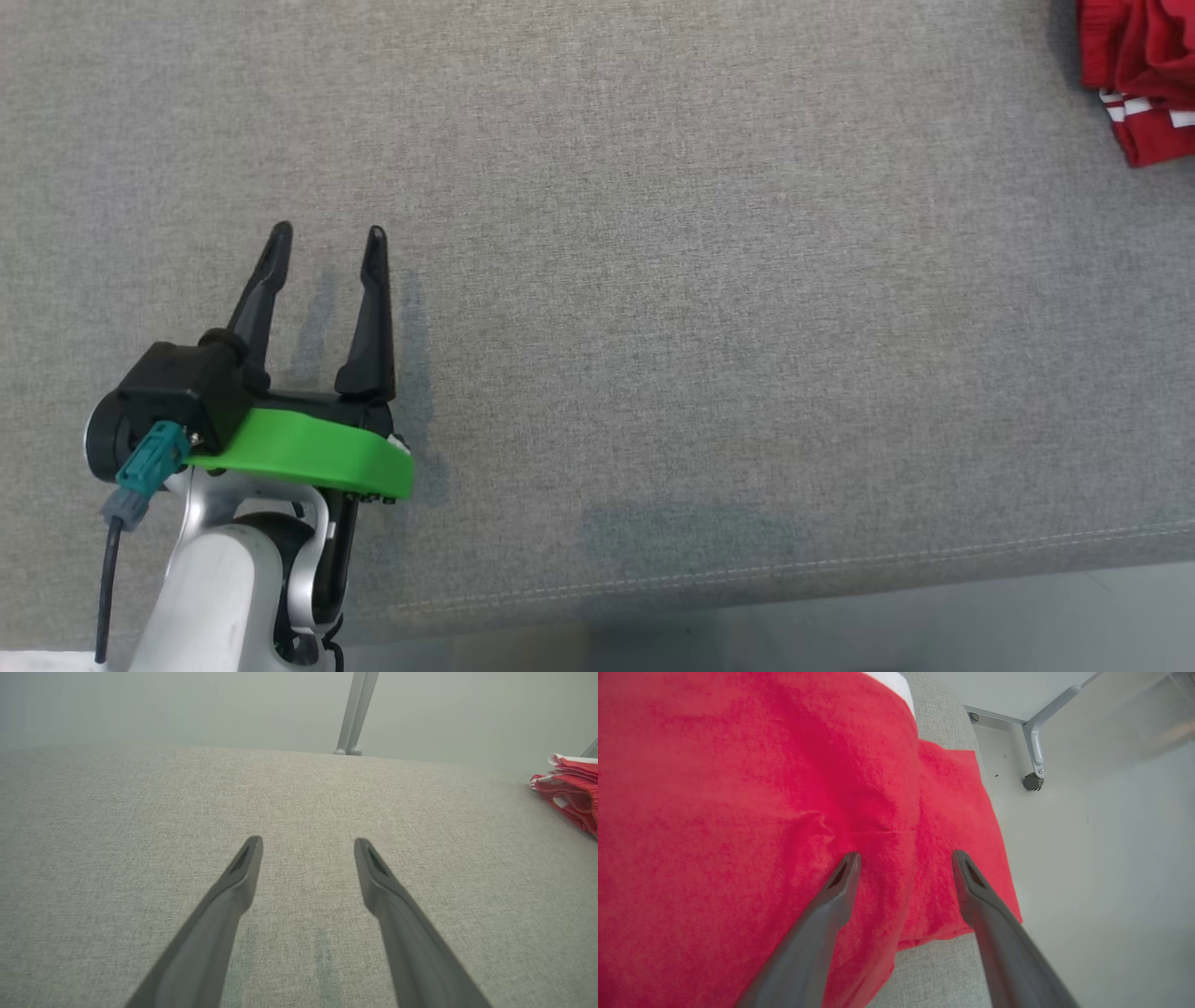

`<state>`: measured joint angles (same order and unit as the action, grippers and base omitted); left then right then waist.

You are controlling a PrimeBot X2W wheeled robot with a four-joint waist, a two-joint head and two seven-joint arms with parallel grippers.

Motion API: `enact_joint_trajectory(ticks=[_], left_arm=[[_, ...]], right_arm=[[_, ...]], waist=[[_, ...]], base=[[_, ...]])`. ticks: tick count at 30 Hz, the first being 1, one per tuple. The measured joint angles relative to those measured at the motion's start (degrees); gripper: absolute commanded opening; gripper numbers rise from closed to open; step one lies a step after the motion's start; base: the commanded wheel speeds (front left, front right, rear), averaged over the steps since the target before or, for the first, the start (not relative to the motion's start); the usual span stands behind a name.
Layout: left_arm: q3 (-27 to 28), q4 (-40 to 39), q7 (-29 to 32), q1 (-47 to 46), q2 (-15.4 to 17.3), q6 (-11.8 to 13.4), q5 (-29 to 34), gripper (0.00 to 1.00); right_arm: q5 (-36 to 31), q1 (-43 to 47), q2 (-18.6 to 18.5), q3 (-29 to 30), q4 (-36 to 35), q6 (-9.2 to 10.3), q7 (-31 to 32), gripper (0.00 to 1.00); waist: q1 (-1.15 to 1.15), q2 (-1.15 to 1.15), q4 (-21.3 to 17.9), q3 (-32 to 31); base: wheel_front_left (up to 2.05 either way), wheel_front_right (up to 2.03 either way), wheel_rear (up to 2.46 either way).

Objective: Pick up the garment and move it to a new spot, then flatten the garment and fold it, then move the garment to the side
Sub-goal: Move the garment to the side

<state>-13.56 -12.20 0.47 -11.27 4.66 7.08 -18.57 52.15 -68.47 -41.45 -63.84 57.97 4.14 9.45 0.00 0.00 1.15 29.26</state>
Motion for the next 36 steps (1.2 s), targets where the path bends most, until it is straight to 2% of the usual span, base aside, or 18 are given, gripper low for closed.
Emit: enact_joint_trajectory(ticks=[5, 13, 24, 30, 36], left_arm=[[0.3, 0.0, 0.0, 0.0, 0.2, 0.0, 0.3, 1.00], [0.3, 0.5, -1.5, -1.3, 0.2, 0.0, 0.3, 1.00], [0.4, 4.6, -4.9, -1.6, -0.5, -0.1, -1.6, 1.00], [1.1, 6.9, -7.8, -0.2, -0.7, -0.1, -2.0, 1.00], [1.7, 9.0, -10.3, 2.0, -1.2, -0.1, -2.4, 1.00]], right_arm=[[2.8, 0.0, 2.6, 3.1, 0.0, 0.02, -3.3, 1.00], [2.9, -1.6, 5.8, 4.4, -2.2, -0.09, -10.8, 1.00], [4.6, -0.9, 9.9, 7.9, -5.7, -2.10, -23.9, 1.00], [5.1, 5.3, 13.0, 8.2, -7.9, -3.01, -24.4, 1.00], [5.2, 9.9, 15.1, 8.9, -11.3, -2.97, -24.4, 1.00]], waist=[[0.00, 0.00, -1.2, -0.4], [0.00, 0.00, -3.4, -2.7], [0.00, 0.00, -6.7, -8.5], [0.00, 0.00, -7.9, -12.5], [0.00, 0.00, -8.7, -16.5]], base=[[0.00, 0.00, 0.00], [0.00, 0.00, 0.00], [0.00, 0.00, 0.00], [0.00, 0.00, 0.00], [0.00, 0.00, 0.00]])
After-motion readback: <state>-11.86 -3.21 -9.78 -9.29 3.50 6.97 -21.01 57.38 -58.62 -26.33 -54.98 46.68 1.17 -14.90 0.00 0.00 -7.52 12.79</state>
